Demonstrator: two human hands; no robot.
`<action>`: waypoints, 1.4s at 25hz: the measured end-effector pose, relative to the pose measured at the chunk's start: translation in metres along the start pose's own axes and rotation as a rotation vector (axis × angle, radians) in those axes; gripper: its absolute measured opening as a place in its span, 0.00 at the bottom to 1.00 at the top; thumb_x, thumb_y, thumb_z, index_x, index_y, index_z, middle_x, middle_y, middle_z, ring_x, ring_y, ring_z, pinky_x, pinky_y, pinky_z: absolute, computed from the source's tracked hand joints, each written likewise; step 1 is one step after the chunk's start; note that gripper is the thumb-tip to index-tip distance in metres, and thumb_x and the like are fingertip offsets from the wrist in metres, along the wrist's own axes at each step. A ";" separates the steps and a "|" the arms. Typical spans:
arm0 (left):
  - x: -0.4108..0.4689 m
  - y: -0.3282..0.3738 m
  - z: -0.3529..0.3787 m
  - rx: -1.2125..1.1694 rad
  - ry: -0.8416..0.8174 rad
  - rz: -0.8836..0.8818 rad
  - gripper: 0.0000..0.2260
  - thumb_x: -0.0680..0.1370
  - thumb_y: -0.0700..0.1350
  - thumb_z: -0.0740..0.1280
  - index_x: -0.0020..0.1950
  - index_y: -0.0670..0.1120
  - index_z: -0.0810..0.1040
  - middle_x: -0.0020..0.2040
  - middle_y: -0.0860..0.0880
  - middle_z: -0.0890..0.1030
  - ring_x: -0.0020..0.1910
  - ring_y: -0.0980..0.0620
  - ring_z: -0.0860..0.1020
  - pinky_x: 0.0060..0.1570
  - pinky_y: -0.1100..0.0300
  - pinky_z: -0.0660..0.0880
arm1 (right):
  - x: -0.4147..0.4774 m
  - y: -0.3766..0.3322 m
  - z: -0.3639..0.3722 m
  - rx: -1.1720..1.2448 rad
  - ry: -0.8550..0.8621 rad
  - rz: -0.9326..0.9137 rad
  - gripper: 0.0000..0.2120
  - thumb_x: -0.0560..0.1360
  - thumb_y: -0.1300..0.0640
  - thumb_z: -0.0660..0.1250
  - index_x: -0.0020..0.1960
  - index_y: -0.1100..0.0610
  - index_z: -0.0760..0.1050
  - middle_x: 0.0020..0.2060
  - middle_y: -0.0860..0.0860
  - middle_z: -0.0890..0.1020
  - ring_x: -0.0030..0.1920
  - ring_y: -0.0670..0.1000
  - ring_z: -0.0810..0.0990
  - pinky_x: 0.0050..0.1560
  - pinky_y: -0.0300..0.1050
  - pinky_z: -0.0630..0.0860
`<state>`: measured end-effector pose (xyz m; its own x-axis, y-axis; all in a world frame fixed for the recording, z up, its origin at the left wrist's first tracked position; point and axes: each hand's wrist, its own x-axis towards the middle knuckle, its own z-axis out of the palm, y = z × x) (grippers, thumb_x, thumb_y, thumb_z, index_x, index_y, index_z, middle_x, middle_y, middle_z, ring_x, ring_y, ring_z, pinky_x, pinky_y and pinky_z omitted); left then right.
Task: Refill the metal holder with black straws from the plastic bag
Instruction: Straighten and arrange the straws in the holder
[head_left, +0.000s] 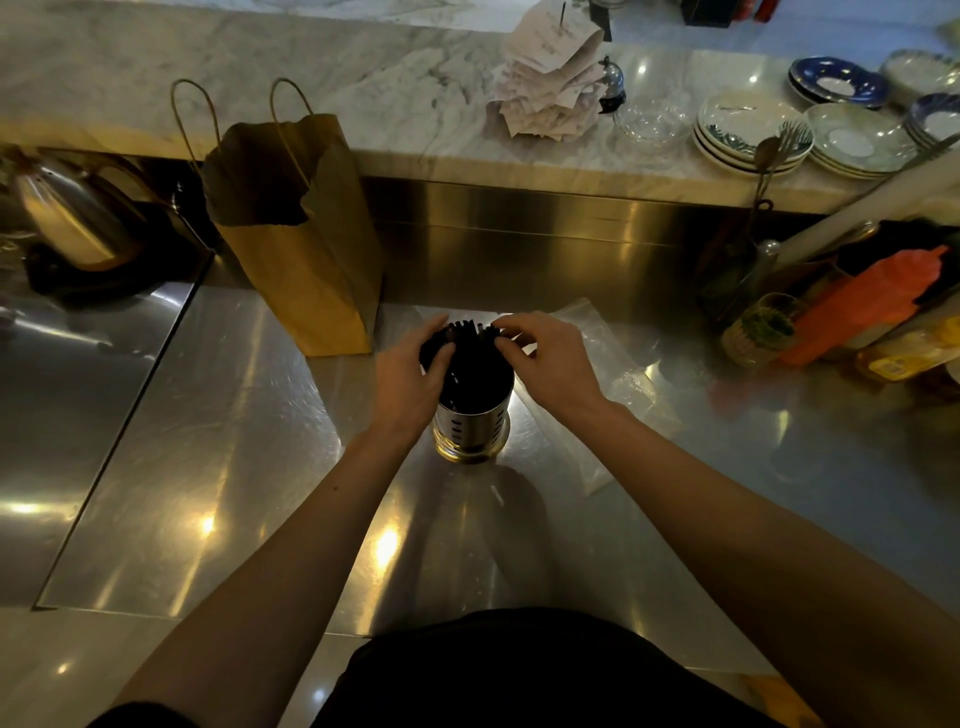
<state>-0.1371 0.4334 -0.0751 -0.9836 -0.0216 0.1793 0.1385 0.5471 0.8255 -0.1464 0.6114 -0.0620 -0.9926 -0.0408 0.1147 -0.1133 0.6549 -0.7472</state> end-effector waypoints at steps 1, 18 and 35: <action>0.000 -0.001 0.000 0.001 0.009 -0.018 0.15 0.78 0.40 0.68 0.65 0.43 0.76 0.60 0.46 0.81 0.59 0.54 0.78 0.62 0.58 0.75 | 0.001 0.000 0.000 0.000 -0.007 0.008 0.11 0.76 0.58 0.68 0.59 0.53 0.80 0.51 0.51 0.84 0.46 0.46 0.81 0.52 0.41 0.79; 0.002 -0.003 -0.015 0.032 0.052 -0.056 0.10 0.75 0.43 0.72 0.56 0.44 0.84 0.49 0.48 0.85 0.47 0.55 0.82 0.51 0.63 0.79 | 0.021 -0.012 0.007 -0.237 -0.186 -0.027 0.13 0.77 0.55 0.66 0.61 0.50 0.77 0.56 0.52 0.81 0.54 0.52 0.80 0.56 0.48 0.78; 0.001 0.009 -0.026 0.055 0.026 -0.117 0.10 0.76 0.41 0.71 0.56 0.43 0.84 0.51 0.46 0.85 0.50 0.53 0.83 0.57 0.56 0.79 | 0.014 -0.015 0.001 -0.177 -0.142 -0.014 0.08 0.77 0.56 0.67 0.56 0.53 0.78 0.50 0.51 0.84 0.50 0.50 0.81 0.51 0.44 0.78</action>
<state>-0.1336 0.4168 -0.0538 -0.9892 -0.1090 0.0980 0.0158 0.5850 0.8109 -0.1584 0.5999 -0.0501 -0.9886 -0.1488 0.0215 -0.1301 0.7751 -0.6183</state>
